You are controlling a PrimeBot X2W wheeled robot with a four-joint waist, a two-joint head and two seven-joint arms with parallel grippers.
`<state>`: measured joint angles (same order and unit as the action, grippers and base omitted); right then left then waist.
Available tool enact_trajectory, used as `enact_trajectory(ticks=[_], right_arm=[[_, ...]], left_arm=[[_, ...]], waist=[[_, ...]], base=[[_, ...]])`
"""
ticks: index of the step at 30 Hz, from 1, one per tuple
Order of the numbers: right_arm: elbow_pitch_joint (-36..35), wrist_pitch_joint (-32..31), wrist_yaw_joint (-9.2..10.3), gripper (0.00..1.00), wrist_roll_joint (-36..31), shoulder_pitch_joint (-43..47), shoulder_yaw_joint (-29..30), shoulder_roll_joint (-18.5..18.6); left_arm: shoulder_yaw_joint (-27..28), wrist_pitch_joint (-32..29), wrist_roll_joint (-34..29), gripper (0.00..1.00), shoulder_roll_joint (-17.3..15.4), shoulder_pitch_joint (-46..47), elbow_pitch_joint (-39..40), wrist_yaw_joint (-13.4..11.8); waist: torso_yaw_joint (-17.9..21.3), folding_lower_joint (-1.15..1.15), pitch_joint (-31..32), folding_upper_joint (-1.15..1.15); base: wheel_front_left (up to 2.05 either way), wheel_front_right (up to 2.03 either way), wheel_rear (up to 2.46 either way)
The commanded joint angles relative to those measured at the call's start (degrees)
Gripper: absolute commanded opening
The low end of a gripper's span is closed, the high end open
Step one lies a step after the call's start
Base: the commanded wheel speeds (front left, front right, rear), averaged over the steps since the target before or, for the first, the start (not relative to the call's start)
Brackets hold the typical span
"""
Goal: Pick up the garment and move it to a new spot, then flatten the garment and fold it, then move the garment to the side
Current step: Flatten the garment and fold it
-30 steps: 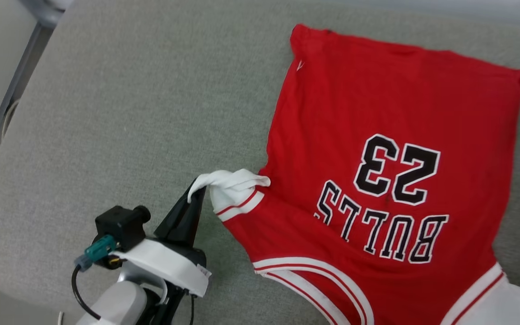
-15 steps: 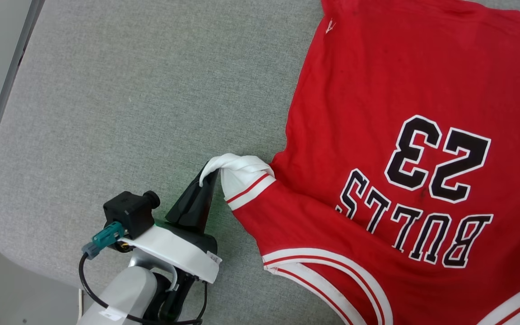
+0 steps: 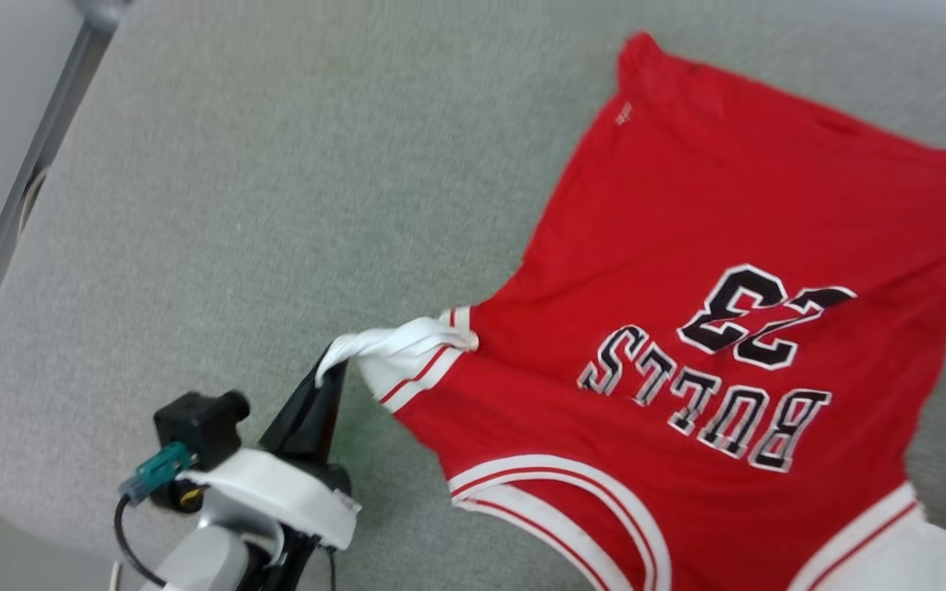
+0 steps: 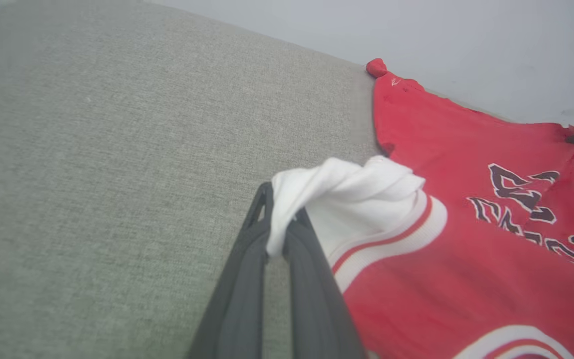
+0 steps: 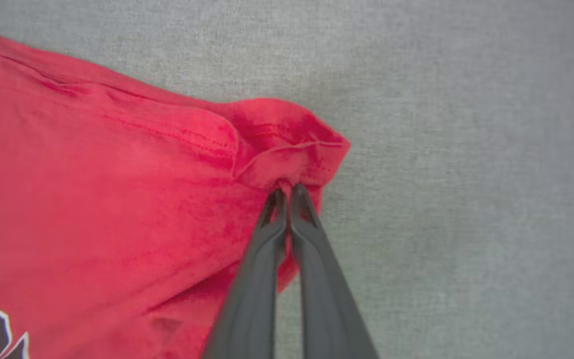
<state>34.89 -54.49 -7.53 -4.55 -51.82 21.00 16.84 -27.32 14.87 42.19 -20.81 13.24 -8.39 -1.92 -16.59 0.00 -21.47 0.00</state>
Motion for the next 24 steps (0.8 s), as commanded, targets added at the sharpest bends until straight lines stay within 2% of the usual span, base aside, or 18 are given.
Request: enact_trajectory(ticks=[1,6,11,18,24], right_arm=[[-2.1,-0.5,0.08,0.0,1.7,2.5,-0.8,0.5],[-13.2,-3.1,0.08,0.0,7.7,13.1,-1.6,2.1],[-24.9,-4.4,0.08,0.0,13.1,26.9,1.1,1.1],[-36.6,-2.6,0.07,0.0,17.1,45.8,6.8,-7.6],[-37.1,1.9,0.07,0.0,19.5,57.3,9.8,-13.3]], left_arm=[[0.6,0.2,0.6,0.0,-0.5,-1.3,-0.2,-0.7],[2.9,-0.1,1.9,0.0,-2.3,-5.2,0.4,-2.9],[4.3,-0.7,2.8,0.0,-4.0,-8.7,1.3,-4.8],[4.4,-2.1,3.9,0.0,-5.1,-12.4,2.0,-6.3],[4.1,-3.2,4.2,0.0,-5.6,-13.7,2.4,-7.0]], waist=[[2.7,0.0,4.1,0.0],[6.4,0.0,8.7,0.0],[9.8,0.0,11.9,0.0],[13.4,0.0,14.7,0.0],[14.6,0.0,15.5,0.0]], base=[[0.0,0.0,0.0],[0.0,0.0,0.0],[0.0,0.0,0.0],[0.0,0.0,0.0],[0.0,0.0,0.0]])
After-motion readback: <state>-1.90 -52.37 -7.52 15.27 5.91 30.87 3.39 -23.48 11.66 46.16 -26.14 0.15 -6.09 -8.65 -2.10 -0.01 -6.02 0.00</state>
